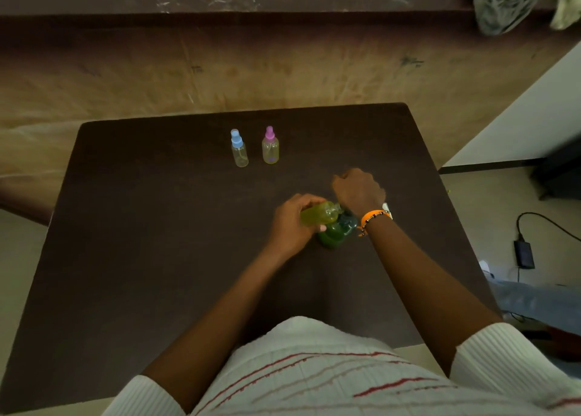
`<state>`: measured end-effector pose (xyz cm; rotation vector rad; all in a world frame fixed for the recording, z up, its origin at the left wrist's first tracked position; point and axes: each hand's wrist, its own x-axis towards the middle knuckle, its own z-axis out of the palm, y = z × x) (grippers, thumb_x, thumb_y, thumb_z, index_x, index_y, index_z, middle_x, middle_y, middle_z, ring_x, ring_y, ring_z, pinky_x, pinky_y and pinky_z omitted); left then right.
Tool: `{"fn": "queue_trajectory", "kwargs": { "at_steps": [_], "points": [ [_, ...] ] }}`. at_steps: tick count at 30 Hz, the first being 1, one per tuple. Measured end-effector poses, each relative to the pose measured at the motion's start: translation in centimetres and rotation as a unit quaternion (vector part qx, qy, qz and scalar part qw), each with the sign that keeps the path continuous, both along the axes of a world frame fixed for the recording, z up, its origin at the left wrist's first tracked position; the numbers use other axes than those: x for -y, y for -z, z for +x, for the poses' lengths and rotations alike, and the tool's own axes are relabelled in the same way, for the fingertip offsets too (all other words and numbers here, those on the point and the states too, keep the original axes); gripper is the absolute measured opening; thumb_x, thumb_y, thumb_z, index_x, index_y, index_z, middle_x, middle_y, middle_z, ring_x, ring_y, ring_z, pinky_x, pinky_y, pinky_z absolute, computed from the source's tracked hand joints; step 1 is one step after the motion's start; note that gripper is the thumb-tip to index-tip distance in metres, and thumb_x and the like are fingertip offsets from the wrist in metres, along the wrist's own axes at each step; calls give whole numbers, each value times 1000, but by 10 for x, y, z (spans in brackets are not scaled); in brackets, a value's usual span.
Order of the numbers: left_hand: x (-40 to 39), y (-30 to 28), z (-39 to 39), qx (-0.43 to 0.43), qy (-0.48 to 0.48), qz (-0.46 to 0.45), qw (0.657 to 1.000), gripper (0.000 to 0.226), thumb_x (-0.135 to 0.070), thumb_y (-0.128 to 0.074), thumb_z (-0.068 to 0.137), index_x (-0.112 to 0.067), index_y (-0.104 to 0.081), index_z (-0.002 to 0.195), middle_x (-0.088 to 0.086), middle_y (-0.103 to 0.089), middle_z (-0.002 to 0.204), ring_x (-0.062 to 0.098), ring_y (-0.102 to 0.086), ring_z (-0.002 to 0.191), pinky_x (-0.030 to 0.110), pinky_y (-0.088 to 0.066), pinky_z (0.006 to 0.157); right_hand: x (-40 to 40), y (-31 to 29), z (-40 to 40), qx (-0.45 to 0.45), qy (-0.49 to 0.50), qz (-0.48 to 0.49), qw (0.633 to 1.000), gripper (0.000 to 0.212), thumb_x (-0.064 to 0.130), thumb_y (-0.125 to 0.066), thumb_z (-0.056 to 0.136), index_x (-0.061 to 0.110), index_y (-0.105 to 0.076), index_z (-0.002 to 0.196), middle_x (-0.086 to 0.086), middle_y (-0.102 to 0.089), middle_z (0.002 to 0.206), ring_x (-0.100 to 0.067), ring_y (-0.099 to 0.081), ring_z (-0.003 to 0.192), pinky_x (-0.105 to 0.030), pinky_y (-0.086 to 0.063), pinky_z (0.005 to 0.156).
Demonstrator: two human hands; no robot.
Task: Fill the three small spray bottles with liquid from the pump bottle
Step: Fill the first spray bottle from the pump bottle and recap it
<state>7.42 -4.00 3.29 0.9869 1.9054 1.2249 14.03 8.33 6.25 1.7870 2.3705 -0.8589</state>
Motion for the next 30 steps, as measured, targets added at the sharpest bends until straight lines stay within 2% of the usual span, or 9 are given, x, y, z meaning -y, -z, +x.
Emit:
{"fn": "queue_trajectory", "kwargs": {
  "at_steps": [3,5,9,14,17,23,25,27,30],
  "points": [
    [0,0,0,5,-5,-1,1000,48,3,-78,59,-15,-68,102,-2,-63,100,17,-62,97,30,-48,90,-1,2,0,-7,7,-36,999,39,37,-45,93,8,-65,111,-15,-60,125,-39,-52,118,-50,-29,109],
    [-1,1,0,13,-8,0,1000,48,3,-78,59,-15,-68,102,-1,-63,99,18,-62,97,32,-49,90,-1,3,0,-28,25,-49,998,38,36,-46,92,9,-67,108,-15,-61,123,-39,-52,118,-50,-30,109],
    [-2,5,-1,15,-4,-1,1000,48,2,-77,59,-17,-67,103,0,-64,101,17,-62,97,34,-49,91,1,5,0,-94,73,21,993,29,32,-47,90,10,-64,80,-13,-67,97,-37,-59,99,-46,-39,101],
    [-2,8,0,18,-7,-6,1000,48,3,-77,58,-18,-67,101,1,-65,100,18,-63,96,37,-50,90,4,7,2,-102,67,65,990,27,29,-47,92,14,-56,71,-11,-64,87,-37,-59,92,-45,-40,100],
    [-1,7,1,24,-4,-1,1000,47,3,-77,59,-17,-67,100,4,-66,102,19,-63,96,40,-49,90,2,6,2,-88,47,58,993,26,29,-47,91,13,-58,74,-12,-67,93,-37,-60,96,-45,-36,101],
    [-1,5,0,33,-5,2,999,45,3,-77,59,-16,-66,99,5,-66,103,20,-63,97,41,-50,90,-2,4,0,-11,-4,1,1000,36,36,-44,94,9,-68,100,-13,-65,115,-35,-55,114,-51,-22,110],
    [-1,6,0,39,-3,0,999,44,2,-77,59,-17,-66,98,6,-67,103,20,-63,97,41,-50,90,-3,7,0,-33,15,-1,999,35,36,-45,93,8,-67,95,-14,-65,112,-37,-56,112,-51,-27,108],
    [-2,8,0,42,-4,-2,999,44,2,-76,59,-18,-66,97,6,-67,104,20,-63,98,41,-50,90,-1,8,2,-77,51,44,995,30,33,-46,92,11,-65,86,-14,-68,103,-37,-59,103,-46,-35,102],
    [-3,9,1,41,-1,-7,999,44,3,-77,60,-14,-66,99,5,-66,104,19,-63,98,37,-50,90,3,8,3,-91,64,83,990,28,29,-46,92,11,-66,87,-11,-68,96,-35,-59,98,-41,-35,98]
  ]
}}
